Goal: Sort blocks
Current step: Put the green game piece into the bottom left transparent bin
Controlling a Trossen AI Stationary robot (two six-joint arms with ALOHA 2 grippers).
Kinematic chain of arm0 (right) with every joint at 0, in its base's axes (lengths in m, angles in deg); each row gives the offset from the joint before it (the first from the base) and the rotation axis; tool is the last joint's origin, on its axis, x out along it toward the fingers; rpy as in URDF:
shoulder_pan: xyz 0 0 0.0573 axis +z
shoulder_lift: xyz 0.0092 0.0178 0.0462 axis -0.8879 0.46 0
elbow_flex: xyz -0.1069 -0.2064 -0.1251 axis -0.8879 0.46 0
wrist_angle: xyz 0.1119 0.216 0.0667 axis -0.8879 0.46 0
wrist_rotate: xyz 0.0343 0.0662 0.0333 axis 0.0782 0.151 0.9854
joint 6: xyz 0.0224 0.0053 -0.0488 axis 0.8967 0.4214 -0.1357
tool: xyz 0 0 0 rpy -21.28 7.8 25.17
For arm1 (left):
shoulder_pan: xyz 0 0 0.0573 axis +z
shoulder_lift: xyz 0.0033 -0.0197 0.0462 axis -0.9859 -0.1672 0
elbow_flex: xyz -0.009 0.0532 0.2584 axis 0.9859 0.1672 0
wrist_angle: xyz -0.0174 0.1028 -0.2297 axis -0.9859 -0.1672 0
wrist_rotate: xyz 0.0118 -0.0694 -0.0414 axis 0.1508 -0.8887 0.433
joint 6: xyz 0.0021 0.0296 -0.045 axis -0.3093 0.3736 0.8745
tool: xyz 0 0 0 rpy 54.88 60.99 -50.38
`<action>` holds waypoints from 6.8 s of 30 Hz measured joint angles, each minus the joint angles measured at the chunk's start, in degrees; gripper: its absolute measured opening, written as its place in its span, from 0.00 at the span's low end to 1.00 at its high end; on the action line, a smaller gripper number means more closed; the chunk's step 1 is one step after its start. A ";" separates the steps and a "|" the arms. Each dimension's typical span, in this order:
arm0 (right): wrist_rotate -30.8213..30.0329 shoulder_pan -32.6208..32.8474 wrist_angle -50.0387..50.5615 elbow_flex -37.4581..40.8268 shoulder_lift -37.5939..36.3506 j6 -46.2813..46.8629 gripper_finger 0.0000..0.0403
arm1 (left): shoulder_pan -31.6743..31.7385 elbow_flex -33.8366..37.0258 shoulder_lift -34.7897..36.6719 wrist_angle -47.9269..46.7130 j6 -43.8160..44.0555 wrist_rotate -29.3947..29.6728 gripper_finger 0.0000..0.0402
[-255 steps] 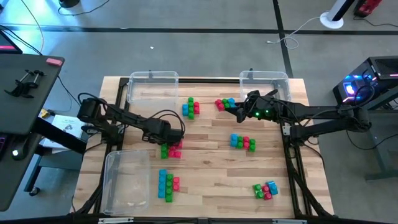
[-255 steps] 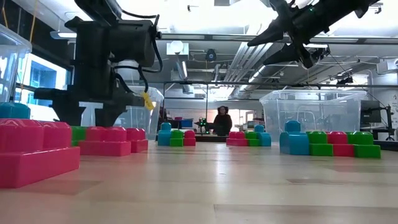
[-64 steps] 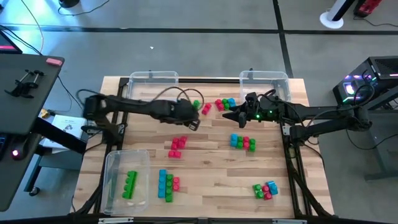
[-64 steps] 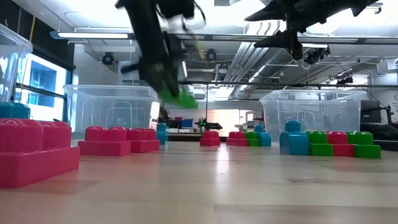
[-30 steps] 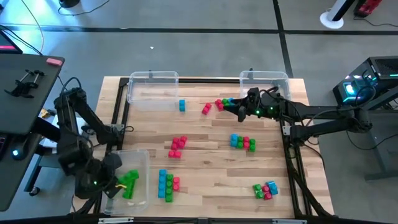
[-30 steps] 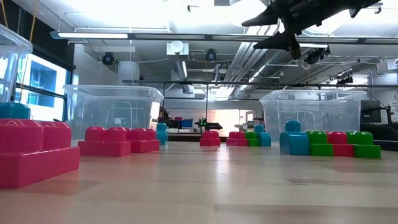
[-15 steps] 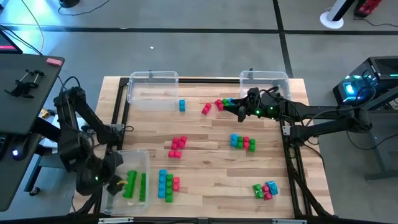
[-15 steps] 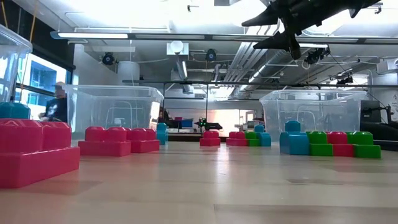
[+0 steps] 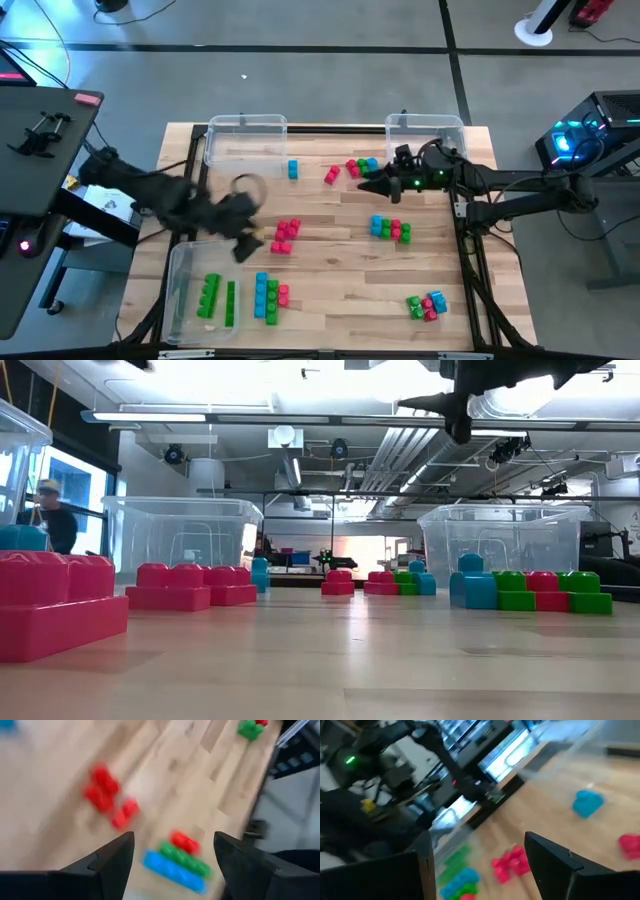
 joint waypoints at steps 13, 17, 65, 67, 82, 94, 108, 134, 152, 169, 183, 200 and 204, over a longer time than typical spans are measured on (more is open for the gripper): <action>-1.04 16.78 34.53 0.00 0.02 18.18 0.48 | 23.64 0.07 -20.23 25.31 -32.88 -17.36 0.64; -7.31 21.61 48.43 0.00 0.04 28.21 0.48 | 24.62 0.07 -23.70 29.03 -34.05 -19.37 0.64; -7.28 24.49 45.58 7.04 13.22 32.14 0.00 | 23.61 0.09 -26.49 40.29 -30.76 -19.05 0.64; -7.25 26.14 46.32 5.87 13.22 33.01 0.00 | 23.61 0.09 -26.49 40.29 -30.84 -19.02 0.64; -7.76 38.03 50.11 -6.71 15.11 59.84 0.05 | 23.63 0.09 -26.49 39.92 -33.39 -19.00 0.64; -6.06 39.74 52.12 -6.69 28.55 71.01 0.46 | 23.86 0.08 -26.49 39.84 -36.38 -19.02 0.64; -5.31 36.16 47.38 -6.86 36.22 67.75 0.39 | 24.69 0.07 -25.80 42.06 -34.51 -22.41 0.64; -19.31 18.53 13.28 -15.45 18.88 -0.07 0.01 | 20.47 -0.04 10.58 19.10 -21.23 -7.82 0.64; 8.56 14.43 6.03 -52.28 59.72 -26.43 0.00 | 1.06 0.02 10.76 9.97 -2.11 21.67 0.64; -1.05 21.56 6.08 -88.98 85.79 -17.45 0.00 | 1.68 0.02 17.72 25.79 -27.15 13.91 0.64; -8.31 22.73 -1.51 -89.79 90.03 -13.53 0.17 | 0.63 0.00 20.90 25.30 -26.76 13.78 0.64; 0.59 21.16 19.03 -89.93 80.35 -28.42 0.59 | 0.63 0.00 18.28 27.51 -23.81 16.80 0.64; 0.37 21.27 37.10 -90.03 75.89 -35.91 0.58 | 0.63 0.00 17.98 27.90 -23.81 17.72 0.64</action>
